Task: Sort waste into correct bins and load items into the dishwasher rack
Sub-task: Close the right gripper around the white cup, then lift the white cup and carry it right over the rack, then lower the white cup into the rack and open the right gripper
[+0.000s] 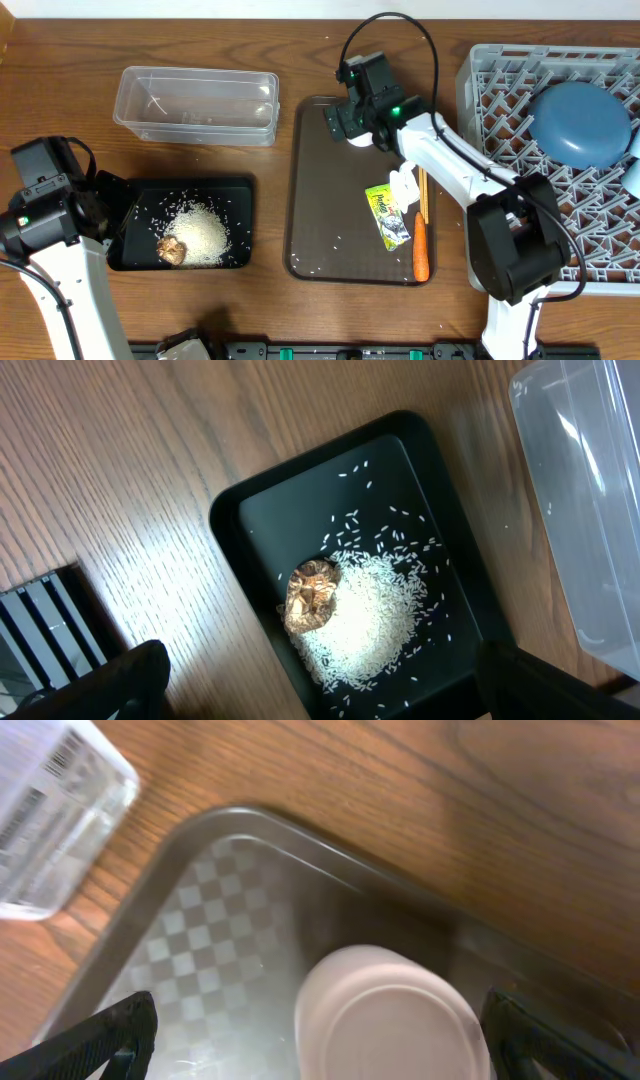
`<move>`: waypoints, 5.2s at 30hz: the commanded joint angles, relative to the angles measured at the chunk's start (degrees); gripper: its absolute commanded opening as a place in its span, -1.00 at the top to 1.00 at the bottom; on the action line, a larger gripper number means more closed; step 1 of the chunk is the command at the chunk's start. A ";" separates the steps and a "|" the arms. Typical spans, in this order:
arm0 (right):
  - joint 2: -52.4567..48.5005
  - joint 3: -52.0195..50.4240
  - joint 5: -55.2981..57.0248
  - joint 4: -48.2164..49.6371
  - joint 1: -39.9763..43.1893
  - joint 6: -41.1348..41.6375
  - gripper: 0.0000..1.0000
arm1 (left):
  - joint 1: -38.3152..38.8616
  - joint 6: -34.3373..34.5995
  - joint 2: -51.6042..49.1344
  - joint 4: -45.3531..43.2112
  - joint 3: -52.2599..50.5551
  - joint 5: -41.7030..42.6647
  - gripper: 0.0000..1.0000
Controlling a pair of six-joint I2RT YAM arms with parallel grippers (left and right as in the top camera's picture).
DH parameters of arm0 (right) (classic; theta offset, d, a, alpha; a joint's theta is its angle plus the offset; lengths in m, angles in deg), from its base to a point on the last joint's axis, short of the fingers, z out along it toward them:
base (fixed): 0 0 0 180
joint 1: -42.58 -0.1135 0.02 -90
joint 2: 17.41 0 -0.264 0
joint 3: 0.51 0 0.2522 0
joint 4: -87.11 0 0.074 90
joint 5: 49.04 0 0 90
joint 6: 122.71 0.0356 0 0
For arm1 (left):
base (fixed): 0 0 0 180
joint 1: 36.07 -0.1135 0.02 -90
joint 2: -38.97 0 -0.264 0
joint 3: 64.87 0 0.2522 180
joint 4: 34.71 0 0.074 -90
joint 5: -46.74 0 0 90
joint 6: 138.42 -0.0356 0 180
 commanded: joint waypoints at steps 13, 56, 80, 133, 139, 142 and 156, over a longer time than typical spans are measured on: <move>-2.62 -1.75 5.46 -1.77 -0.26 4.94 -0.98 | -0.31 0.52 -0.07 0.20 -0.20 -0.13 -0.96; 26.51 -1.75 9.09 -25.24 12.20 11.37 0.03 | -0.31 0.52 -0.07 0.20 -0.20 -0.13 -0.95; 30.40 -12.72 9.09 -37.13 48.41 20.24 -0.03 | -0.31 0.52 -0.07 0.20 -0.20 -0.13 -0.95; 37.11 -20.61 -14.27 -21.66 13.29 14.53 -0.85 | -0.31 0.52 -0.07 0.20 -0.20 -0.13 -0.96; 34.58 -20.61 -14.27 -17.88 13.40 14.56 -0.98 | -0.31 0.52 -0.07 0.20 -0.20 -0.13 -0.96; 34.91 -20.50 -14.43 -13.49 14.10 14.56 -0.99 | -0.31 0.52 -0.07 0.20 -0.20 -0.13 -0.96; 39.15 -20.48 -13.27 -9.42 21.53 14.27 -0.99 | -0.31 0.52 -0.07 0.20 -0.20 -0.13 -0.96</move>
